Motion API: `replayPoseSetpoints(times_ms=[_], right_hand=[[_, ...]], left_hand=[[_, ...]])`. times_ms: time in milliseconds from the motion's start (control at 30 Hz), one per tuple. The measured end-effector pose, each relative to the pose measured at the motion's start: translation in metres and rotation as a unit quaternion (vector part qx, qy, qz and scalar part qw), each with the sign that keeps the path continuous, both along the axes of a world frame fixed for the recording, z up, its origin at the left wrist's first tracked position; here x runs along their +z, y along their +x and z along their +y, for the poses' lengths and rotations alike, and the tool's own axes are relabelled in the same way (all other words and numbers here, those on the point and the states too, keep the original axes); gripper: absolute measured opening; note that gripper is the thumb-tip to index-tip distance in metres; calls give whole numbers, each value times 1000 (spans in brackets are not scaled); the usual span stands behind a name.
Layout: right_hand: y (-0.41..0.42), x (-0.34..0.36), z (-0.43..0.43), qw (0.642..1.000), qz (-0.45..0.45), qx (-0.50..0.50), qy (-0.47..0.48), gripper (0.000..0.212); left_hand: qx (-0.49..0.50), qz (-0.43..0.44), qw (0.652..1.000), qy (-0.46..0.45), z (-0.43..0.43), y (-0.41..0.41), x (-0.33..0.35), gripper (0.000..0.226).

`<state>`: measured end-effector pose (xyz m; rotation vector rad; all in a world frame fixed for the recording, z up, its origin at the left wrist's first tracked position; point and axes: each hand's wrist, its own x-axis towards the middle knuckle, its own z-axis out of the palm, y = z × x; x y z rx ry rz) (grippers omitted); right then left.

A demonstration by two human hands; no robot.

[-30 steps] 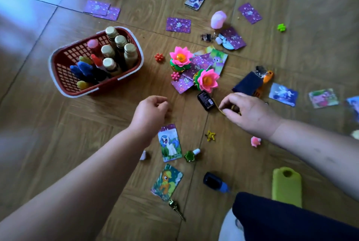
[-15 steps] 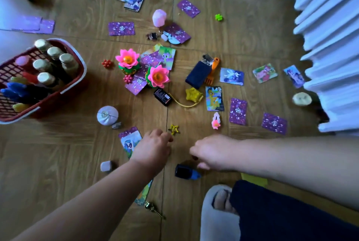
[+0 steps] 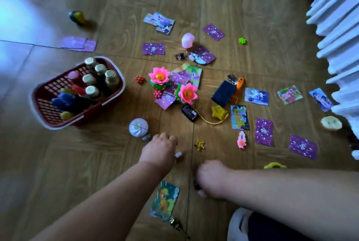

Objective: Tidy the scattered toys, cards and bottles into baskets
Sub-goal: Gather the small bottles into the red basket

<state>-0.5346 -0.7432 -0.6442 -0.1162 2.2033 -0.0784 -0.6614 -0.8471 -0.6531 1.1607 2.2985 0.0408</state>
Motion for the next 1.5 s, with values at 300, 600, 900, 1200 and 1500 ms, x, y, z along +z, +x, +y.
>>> replayPoseSetpoints(times_ms=[300,600,900,1200,1500], right_hand=[[-141,52,-10,953,169,-206,-146,42],[-260,93,-82,879,349,-253,-205,40],[-341,88,-109,841,409,-331,-126,29],[-355,84,-113,838,411,-345,-102,25],[-348,76,-158,905,335,-226,-132,23]], left_hand=[[-19,142,990,-1,-71,-130,71,27],[311,143,939,18,-169,-238,92,43],[324,111,927,153,-185,-280,63,38],[129,135,976,113,-163,-289,36,34],[279,35,944,174,-188,-310,36,28]])
